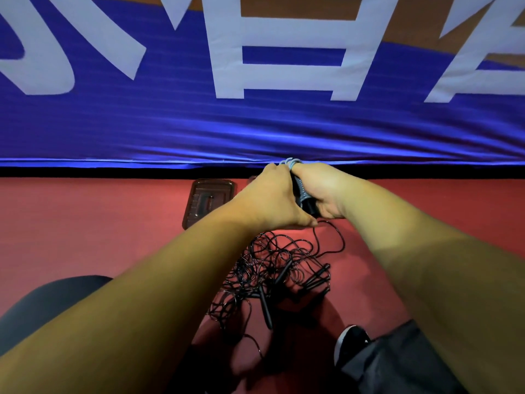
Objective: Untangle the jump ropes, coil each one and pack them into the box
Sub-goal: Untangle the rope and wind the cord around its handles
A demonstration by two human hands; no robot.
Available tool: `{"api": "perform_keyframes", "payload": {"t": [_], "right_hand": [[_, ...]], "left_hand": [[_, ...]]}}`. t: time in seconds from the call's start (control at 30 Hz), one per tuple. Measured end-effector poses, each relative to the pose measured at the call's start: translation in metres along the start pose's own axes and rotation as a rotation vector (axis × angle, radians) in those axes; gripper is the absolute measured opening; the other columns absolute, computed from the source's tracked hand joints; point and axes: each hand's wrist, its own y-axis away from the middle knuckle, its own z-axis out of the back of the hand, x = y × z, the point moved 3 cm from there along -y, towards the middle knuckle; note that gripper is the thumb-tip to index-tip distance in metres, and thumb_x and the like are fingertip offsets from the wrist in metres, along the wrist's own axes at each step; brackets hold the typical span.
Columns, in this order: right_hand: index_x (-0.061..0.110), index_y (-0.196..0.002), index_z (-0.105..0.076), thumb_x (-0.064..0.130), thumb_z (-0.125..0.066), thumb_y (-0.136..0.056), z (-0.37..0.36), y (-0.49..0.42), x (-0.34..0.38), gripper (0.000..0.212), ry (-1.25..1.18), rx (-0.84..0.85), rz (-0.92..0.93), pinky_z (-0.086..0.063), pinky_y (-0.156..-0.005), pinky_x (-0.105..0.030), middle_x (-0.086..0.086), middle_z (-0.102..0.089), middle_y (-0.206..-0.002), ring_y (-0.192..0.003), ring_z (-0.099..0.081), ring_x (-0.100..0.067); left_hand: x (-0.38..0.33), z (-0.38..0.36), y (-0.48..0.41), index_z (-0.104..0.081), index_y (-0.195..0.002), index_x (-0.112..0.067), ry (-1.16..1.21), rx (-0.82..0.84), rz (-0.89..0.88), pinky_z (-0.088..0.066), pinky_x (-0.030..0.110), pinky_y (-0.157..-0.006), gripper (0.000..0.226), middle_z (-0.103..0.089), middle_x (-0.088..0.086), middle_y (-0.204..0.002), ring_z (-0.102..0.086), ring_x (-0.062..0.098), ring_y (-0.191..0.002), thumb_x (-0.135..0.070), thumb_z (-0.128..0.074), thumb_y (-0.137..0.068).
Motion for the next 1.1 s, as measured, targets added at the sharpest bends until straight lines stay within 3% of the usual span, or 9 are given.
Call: {"api": "perform_keyframes", "payload": {"t": [0.1, 0.17, 0.3, 0.4, 0.6, 0.73, 0.9, 1.03, 1.1], "right_hand": [[0.016, -0.098, -0.065, 0.032, -0.049, -0.108, 0.012, -0.003, 0.002, 0.024, 0.391, -0.078, 0.149, -0.059, -0.064, -0.037, -0.007, -0.071, -0.087, -0.075, -0.07, -0.026], [0.017, -0.107, -0.06, 0.034, -0.047, -0.107, 0.017, -0.003, 0.002, 0.021, 0.577, -0.074, 0.157, -0.054, -0.056, -0.035, -0.007, -0.067, -0.088, -0.065, -0.064, -0.024], [0.02, -0.113, -0.062, 0.033, -0.05, -0.109, 0.019, 0.002, 0.006, 0.018, 0.634, -0.022, 0.154, -0.047, -0.042, -0.025, -0.01, -0.07, -0.09, -0.048, -0.057, -0.014], [0.021, -0.113, -0.067, 0.033, -0.055, -0.109, 0.02, 0.002, 0.01, 0.017, 0.718, -0.014, 0.195, -0.045, -0.039, -0.023, -0.011, -0.076, -0.091, -0.046, -0.058, -0.012], [0.027, -0.108, -0.074, 0.036, -0.064, -0.105, 0.026, 0.0, 0.012, 0.014, 0.789, -0.007, 0.245, -0.043, -0.039, -0.021, -0.01, -0.081, -0.092, -0.052, -0.059, -0.015], [0.032, -0.119, -0.076, 0.037, -0.067, -0.105, 0.027, 0.004, 0.012, 0.017, 0.828, 0.029, 0.261, -0.044, -0.043, -0.017, -0.007, -0.079, -0.086, -0.052, -0.058, -0.013], [0.04, -0.133, -0.071, 0.036, -0.069, -0.104, 0.026, 0.003, 0.01, 0.03, 0.822, 0.042, 0.279, -0.043, -0.043, -0.016, -0.006, -0.078, -0.083, -0.048, -0.057, -0.012], [0.04, -0.142, -0.064, 0.04, -0.065, -0.105, 0.027, -0.002, 0.01, 0.037, 0.826, 0.019, 0.272, -0.045, -0.044, -0.018, -0.007, -0.08, -0.089, -0.048, -0.058, -0.012], [0.04, -0.145, -0.063, 0.044, -0.062, -0.106, 0.027, -0.002, 0.01, 0.039, 0.828, 0.02, 0.264, -0.048, -0.043, -0.021, -0.008, -0.08, -0.092, -0.052, -0.06, -0.014]], "left_hand": [[0.004, 0.008, -0.001, -0.072, -0.092, -0.015, 0.104, 0.138, 0.053, -0.06, 0.032, -0.069, 0.029, -0.076, 0.003, -0.084, -0.07, 0.013, -0.072, -0.032, -0.09, -0.076], [0.014, 0.019, -0.003, -0.075, -0.1, -0.008, 0.128, 0.215, 0.149, -0.058, 0.038, -0.077, 0.015, -0.077, 0.013, -0.092, -0.069, 0.024, -0.077, -0.02, -0.075, -0.09], [0.041, 0.032, -0.003, -0.067, -0.122, 0.005, 0.442, 0.336, 0.313, -0.06, 0.028, -0.073, 0.022, -0.074, 0.008, -0.093, -0.064, 0.015, -0.077, -0.002, -0.054, -0.106], [0.047, 0.04, -0.002, -0.072, -0.115, -0.001, 0.5, 0.346, 0.337, -0.062, 0.035, -0.081, 0.018, -0.076, 0.01, -0.093, -0.069, 0.014, -0.08, 0.0, -0.058, -0.103], [0.045, 0.054, 0.0, -0.072, -0.099, -0.003, 0.394, 0.195, 0.368, -0.06, 0.028, -0.052, 0.016, -0.072, 0.032, -0.108, -0.068, 0.023, -0.063, 0.007, -0.077, -0.087], [0.043, 0.061, -0.001, -0.074, -0.095, -0.007, 0.16, 0.097, 0.317, -0.055, 0.026, -0.049, 0.014, -0.075, 0.018, -0.081, -0.064, 0.018, -0.053, -0.002, -0.083, -0.085], [0.038, 0.059, -0.006, -0.075, -0.105, -0.013, -0.261, 0.063, 0.234, -0.041, 0.028, -0.06, 0.017, -0.071, 0.007, -0.088, -0.061, 0.022, -0.07, -0.027, -0.067, -0.101], [0.035, 0.058, -0.003, -0.075, -0.102, -0.018, -0.099, 0.097, 0.238, -0.036, 0.024, -0.051, 0.038, -0.058, -0.004, -0.064, -0.052, 0.005, -0.052, -0.042, -0.047, -0.11], [0.037, 0.06, -0.004, -0.076, -0.102, -0.017, 0.082, 0.087, 0.229, -0.035, 0.019, -0.045, 0.04, -0.06, -0.006, -0.067, -0.045, 0.0, -0.04, -0.041, -0.046, -0.11]]}}
